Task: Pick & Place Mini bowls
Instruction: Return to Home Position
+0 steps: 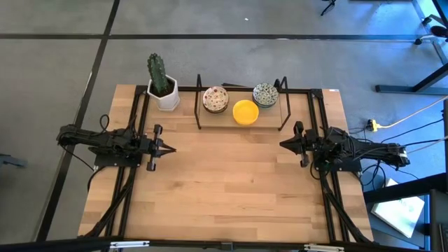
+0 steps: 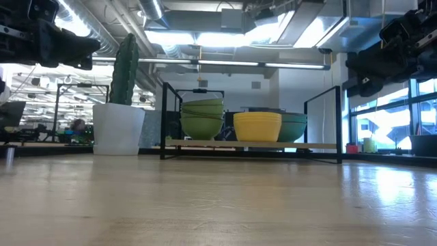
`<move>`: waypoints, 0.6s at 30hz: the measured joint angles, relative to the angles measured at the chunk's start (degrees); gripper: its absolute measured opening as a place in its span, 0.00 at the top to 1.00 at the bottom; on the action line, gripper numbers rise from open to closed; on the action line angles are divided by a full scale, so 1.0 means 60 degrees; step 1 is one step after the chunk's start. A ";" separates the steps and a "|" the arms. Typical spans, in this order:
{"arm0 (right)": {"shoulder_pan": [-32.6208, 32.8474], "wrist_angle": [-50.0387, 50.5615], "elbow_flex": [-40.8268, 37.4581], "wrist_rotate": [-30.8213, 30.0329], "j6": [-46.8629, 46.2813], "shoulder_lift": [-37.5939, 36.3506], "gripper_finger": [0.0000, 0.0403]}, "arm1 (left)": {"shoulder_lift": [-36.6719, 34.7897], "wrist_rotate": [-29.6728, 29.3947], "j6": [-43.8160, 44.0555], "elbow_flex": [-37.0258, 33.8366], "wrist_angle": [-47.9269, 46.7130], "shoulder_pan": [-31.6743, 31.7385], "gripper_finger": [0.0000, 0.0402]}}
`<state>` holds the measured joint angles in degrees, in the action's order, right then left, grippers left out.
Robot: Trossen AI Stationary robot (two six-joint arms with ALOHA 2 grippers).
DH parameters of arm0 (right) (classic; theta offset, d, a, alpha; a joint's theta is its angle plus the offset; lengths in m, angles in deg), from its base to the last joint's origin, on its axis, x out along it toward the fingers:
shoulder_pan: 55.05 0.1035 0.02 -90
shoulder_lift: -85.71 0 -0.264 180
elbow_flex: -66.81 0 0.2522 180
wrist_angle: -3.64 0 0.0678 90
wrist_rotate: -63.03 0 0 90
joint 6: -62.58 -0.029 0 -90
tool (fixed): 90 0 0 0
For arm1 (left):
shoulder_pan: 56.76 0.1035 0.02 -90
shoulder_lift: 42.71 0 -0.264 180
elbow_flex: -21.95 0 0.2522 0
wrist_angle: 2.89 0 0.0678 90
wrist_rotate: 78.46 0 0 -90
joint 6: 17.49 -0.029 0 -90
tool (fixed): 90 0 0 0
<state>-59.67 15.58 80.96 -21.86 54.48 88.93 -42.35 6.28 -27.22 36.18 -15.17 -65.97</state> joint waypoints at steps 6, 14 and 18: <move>0.0000 0.0000 0.0000 0.0000 0.0000 0.0000 0.94 | 0.0000 0.0000 -0.0001 0.0000 0.0000 0.0000 0.97; 0.0000 0.0000 0.0000 0.0001 0.0000 0.0000 0.94 | 0.0000 0.0000 0.0000 0.0000 0.0000 0.0000 0.97; 0.0000 -0.0003 0.0000 0.0000 0.0004 0.0000 0.94 | 0.0003 0.0000 0.0002 0.0000 0.0000 0.0000 0.98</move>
<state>-59.67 15.56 80.96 -21.86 54.50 88.93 -42.33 6.28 -27.21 36.18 -15.17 -65.97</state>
